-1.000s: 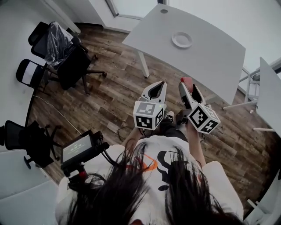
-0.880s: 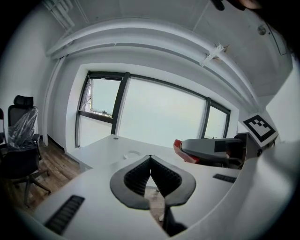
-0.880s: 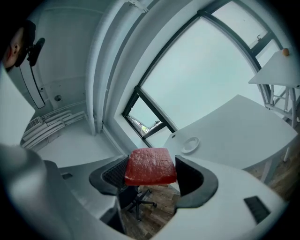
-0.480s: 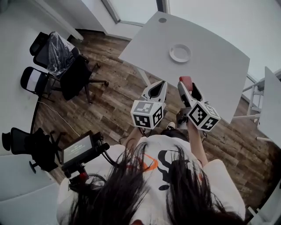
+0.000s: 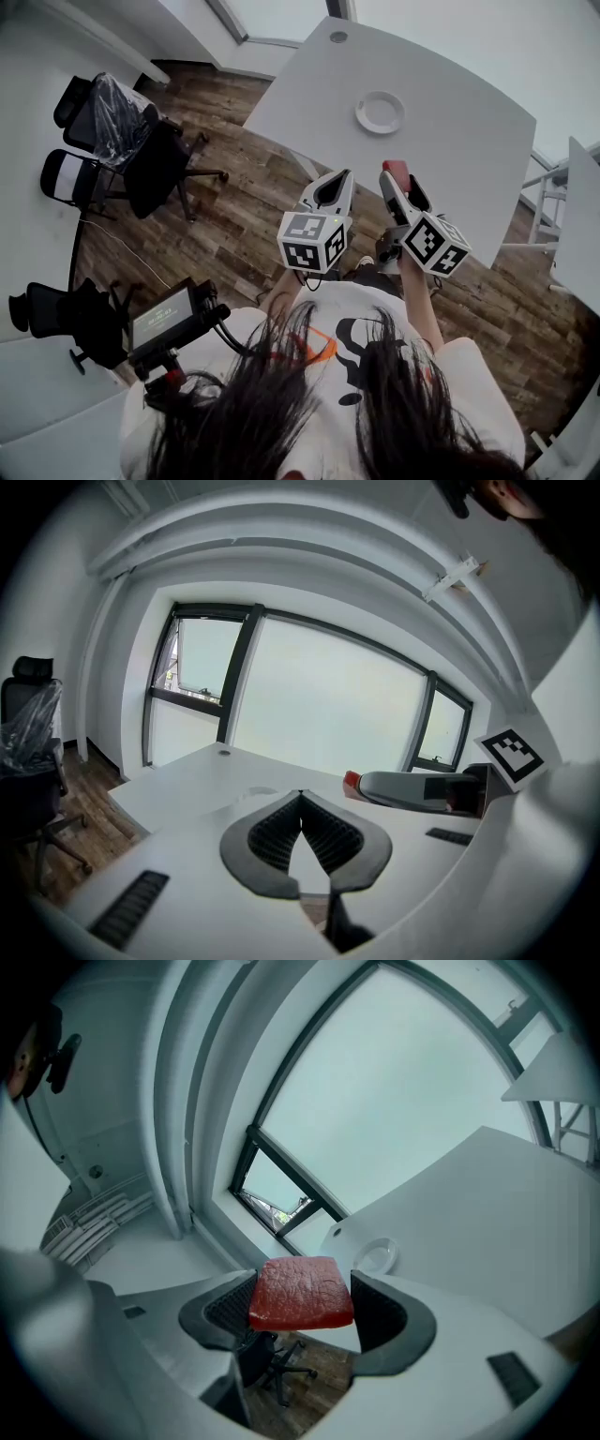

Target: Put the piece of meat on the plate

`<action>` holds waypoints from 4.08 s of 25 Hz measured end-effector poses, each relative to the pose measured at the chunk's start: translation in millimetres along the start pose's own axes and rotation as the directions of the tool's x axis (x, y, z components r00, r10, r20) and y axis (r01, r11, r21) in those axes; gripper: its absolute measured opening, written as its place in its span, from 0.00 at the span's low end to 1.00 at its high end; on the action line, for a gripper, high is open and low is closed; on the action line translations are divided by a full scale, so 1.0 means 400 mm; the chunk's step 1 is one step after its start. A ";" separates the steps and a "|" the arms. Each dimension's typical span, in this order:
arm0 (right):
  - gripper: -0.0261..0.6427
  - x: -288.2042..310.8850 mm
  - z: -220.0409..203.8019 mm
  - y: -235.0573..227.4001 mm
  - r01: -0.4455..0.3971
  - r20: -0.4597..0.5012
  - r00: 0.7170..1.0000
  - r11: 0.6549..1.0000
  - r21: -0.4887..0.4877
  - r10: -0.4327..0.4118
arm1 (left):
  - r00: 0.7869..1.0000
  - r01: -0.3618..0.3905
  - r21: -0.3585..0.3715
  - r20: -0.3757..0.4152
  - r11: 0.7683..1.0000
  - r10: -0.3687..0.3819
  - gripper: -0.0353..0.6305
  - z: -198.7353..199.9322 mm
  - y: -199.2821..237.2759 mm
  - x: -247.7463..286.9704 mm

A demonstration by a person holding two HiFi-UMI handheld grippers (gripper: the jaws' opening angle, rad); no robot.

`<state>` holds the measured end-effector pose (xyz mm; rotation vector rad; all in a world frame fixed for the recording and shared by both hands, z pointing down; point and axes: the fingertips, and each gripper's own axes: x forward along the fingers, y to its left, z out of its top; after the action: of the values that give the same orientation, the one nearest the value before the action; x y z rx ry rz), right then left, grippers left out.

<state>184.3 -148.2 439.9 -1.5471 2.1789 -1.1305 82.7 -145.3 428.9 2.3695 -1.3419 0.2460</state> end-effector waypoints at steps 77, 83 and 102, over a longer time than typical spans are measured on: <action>0.52 0.705 -0.076 -0.490 0.505 -0.228 0.712 0.710 -0.491 -0.664 | 0.887 0.358 0.001 -0.314 0.934 -0.339 0.06 0.085 0.363 0.682; 0.52 0.705 -0.087 -0.494 0.493 -0.261 0.720 0.738 -0.460 -0.643 | 0.886 0.359 0.004 -0.315 0.933 -0.340 0.06 0.084 0.363 0.679; 0.52 0.557 0.078 -0.329 0.457 0.046 0.881 0.873 0.173 -0.470 | 0.854 0.415 -0.009 -0.342 0.910 -0.392 0.06 0.040 0.339 0.630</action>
<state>202.8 -377.3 562.7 -2.0661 1.6524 -1.2988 98.1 -410.7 536.2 2.4531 -0.6671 0.5472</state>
